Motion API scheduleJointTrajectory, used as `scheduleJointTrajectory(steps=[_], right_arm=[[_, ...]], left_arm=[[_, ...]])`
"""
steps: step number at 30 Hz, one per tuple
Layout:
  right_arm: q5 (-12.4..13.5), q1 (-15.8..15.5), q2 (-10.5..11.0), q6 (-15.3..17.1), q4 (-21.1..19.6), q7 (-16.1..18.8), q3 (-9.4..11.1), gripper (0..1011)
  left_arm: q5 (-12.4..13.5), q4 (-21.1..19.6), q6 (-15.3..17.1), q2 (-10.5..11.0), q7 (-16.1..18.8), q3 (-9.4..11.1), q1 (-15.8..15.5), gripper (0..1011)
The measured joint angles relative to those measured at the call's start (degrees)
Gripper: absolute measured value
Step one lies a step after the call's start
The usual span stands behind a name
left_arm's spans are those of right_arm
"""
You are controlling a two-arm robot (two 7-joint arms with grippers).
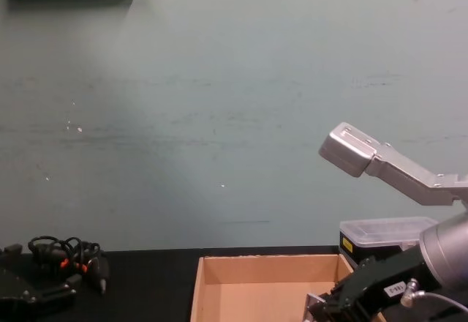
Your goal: Use one hand to pick up the angle iron from the table and place it into the box.
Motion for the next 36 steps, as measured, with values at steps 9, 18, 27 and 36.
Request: scheduleJointTrajectory(steps=[9,18,27,36], right_arm=[[-0.07,-1.17,0.54,-1.18,-1.24,-1.06,1.60,353],[0.48,-3.51,1.64,-2.23,-4.32,-3.73,4.55,648],[2.24,-7.30,3.02,-3.49,-9.03,-6.44,8.29,899],[5.67,-13.67,5.38,-5.19,-18.16,-9.34,13.61,1003]], left_arm=[[0.00,0.00,0.00,0.00,0.00,0.00,0.00,1000],[0.00,0.00,0.00,0.00,0.00,0.00,0.00,1000],[0.00,0.00,0.00,0.00,0.00,0.00,0.00,1000],[0.00,0.00,0.00,0.00,0.00,0.00,0.00,1000]])
